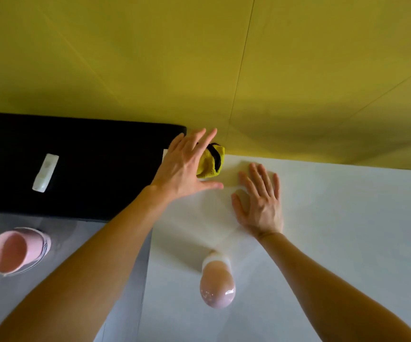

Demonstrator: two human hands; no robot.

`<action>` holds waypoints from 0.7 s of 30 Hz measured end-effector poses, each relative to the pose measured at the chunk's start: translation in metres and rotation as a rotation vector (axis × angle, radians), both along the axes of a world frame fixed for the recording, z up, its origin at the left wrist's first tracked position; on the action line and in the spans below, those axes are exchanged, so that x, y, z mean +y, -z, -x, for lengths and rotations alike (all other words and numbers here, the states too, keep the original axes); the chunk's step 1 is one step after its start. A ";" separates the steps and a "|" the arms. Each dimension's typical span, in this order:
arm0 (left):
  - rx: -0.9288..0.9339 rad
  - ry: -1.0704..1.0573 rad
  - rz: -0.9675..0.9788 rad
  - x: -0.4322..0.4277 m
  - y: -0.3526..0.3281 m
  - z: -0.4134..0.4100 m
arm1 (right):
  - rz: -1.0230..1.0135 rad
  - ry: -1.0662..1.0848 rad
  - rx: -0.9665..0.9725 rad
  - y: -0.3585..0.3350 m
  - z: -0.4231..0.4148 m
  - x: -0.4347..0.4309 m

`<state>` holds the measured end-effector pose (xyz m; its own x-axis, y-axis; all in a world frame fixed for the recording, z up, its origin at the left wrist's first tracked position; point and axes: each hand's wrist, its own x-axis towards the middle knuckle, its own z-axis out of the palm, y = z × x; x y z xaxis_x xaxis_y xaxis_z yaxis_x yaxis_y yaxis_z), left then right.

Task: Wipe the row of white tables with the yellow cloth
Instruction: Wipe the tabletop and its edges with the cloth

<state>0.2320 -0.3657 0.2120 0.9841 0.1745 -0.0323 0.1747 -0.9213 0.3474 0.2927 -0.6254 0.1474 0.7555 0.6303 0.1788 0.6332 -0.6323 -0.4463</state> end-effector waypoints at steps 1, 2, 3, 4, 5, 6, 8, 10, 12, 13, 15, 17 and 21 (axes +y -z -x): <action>-0.047 -0.088 0.033 -0.003 0.003 0.006 | -0.062 0.043 0.033 -0.003 0.001 0.002; -0.114 -0.166 0.052 -0.005 0.007 0.012 | -0.151 0.101 0.072 -0.009 0.000 0.007; -0.153 -0.219 0.053 -0.006 0.009 0.019 | -0.245 0.158 0.112 -0.016 -0.002 0.016; -0.148 -0.232 0.055 -0.007 0.011 0.027 | -0.312 0.183 0.154 -0.025 -0.004 0.028; -0.118 -0.205 0.062 -0.008 0.013 0.034 | -0.340 0.152 0.206 -0.036 -0.006 0.040; -0.090 -0.166 0.075 -0.008 0.013 0.040 | -0.329 0.076 0.258 -0.045 -0.007 0.053; -0.110 -0.148 0.128 -0.004 0.006 0.045 | -0.264 -0.105 0.352 -0.057 -0.007 0.073; -0.196 -0.187 0.212 0.002 -0.007 0.044 | -0.246 -0.164 0.402 -0.067 -0.013 0.083; -0.290 -0.202 0.271 0.008 -0.022 0.037 | -0.285 -0.111 0.398 -0.083 -0.024 0.084; -0.324 -0.194 0.309 0.008 -0.028 0.032 | -0.314 -0.074 0.393 -0.091 -0.030 0.083; -0.292 -0.172 0.432 0.005 -0.032 0.023 | -0.302 -0.004 0.366 -0.098 -0.040 0.080; -0.159 -0.186 0.433 0.001 -0.020 0.023 | -0.096 0.087 0.377 -0.095 -0.049 0.083; -0.069 -0.400 0.054 -0.014 0.035 0.046 | 0.194 0.105 0.207 -0.076 -0.062 0.094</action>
